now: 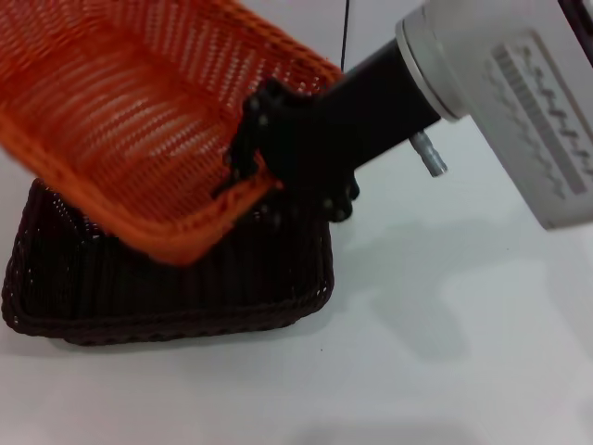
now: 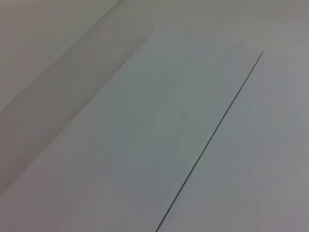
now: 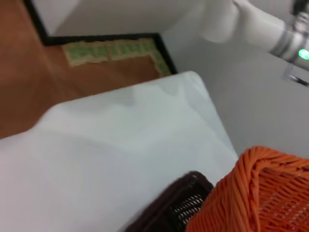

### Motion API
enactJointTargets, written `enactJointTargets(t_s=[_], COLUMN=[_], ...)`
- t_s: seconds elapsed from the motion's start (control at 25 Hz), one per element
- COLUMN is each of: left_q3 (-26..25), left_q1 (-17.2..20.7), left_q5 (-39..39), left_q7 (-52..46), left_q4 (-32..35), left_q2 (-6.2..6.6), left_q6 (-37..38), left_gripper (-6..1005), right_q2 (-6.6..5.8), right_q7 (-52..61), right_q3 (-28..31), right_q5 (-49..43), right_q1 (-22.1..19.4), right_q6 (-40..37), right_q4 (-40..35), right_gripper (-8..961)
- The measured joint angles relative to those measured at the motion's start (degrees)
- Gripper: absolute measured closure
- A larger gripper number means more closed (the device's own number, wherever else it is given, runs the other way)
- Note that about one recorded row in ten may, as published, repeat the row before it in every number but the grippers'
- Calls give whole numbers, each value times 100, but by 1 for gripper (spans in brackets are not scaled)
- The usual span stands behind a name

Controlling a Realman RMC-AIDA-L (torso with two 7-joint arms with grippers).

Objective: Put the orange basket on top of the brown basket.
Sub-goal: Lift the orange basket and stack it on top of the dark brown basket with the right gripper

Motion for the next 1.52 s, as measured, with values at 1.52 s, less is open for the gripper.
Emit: enactJointTargets(t_s=[1.52], left_q3=[1], left_q1=[11], left_q5=[-331], left_q7=[540], left_q4=[679], left_q2=[-25], left_q6=[-1098], left_gripper=[207], right_q2=[131], right_q7=[-1285], right_q3=[-948], right_q5=[-1548], right_q1=[-624], right_q6=[-678], right_q4=[386], right_gripper=[811])
